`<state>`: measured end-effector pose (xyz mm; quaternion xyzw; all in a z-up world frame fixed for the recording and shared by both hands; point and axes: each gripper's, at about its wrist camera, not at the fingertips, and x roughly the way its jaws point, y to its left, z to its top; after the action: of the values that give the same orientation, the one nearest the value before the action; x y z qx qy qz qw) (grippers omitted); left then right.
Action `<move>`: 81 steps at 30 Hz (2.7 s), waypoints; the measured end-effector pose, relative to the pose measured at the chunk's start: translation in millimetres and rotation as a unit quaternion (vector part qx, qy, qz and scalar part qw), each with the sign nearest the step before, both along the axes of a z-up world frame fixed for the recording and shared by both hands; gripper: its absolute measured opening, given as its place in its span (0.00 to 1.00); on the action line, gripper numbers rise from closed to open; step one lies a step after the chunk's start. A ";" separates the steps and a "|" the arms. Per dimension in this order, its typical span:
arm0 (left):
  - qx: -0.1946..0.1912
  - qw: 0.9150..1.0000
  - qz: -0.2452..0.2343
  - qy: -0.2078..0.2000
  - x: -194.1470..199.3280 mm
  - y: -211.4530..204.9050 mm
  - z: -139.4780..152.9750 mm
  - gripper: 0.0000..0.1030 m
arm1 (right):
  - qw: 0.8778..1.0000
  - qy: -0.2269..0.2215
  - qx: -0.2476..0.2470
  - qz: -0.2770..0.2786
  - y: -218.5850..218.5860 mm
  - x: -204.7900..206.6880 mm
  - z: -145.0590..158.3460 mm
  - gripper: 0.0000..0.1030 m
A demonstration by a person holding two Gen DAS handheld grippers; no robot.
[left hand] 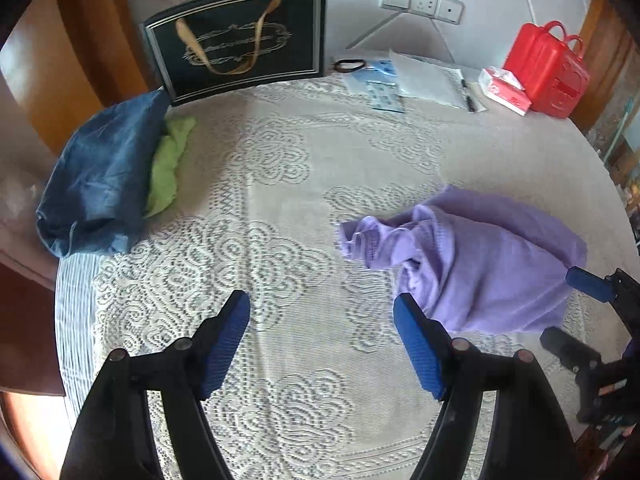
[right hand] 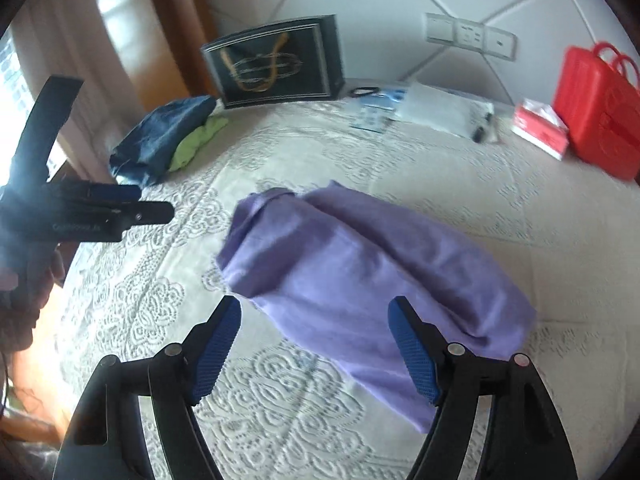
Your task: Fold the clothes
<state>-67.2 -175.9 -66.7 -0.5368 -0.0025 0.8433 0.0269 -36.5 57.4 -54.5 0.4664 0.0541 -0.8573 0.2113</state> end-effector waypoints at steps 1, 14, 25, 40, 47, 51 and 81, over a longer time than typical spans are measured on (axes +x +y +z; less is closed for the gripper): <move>0.000 1.000 0.007 -0.003 0.2 -7.3 -3.4 0.72 | 1.000 0.005 0.016 0.015 -16.5 -1.7 -5.6 0.74; 0.022 1.000 -0.018 -0.008 2.1 16.8 -23.9 0.72 | 0.990 0.029 -0.049 -0.126 64.8 -37.9 19.2 0.05; -0.005 1.000 -0.023 -0.006 -27.7 112.5 -59.3 0.72 | 0.919 -0.035 -0.079 -0.386 355.7 9.2 -7.4 0.06; -0.019 0.999 -0.038 -0.030 -69.8 140.5 -62.5 0.72 | 0.949 -0.073 -0.103 -0.287 350.2 -38.9 -10.6 0.50; 0.001 0.996 -0.054 -0.073 -96.4 156.5 -85.9 0.29 | 0.964 -0.126 -0.038 -0.231 304.7 -99.5 -42.0 0.50; -0.019 0.996 -0.066 -0.049 -112.9 169.5 -68.8 0.10 | 0.971 -0.139 0.041 -0.188 294.2 -126.2 -52.9 0.03; 0.050 0.996 -0.062 -0.030 -60.1 141.4 -37.9 0.23 | 0.986 -0.056 0.054 -0.147 372.3 -69.3 -21.1 0.07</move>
<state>-127.3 -34.5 -104.6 -0.5591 -0.0121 0.8222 0.1063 -105.7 429.7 -75.5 0.5273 0.0194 -0.8474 0.0595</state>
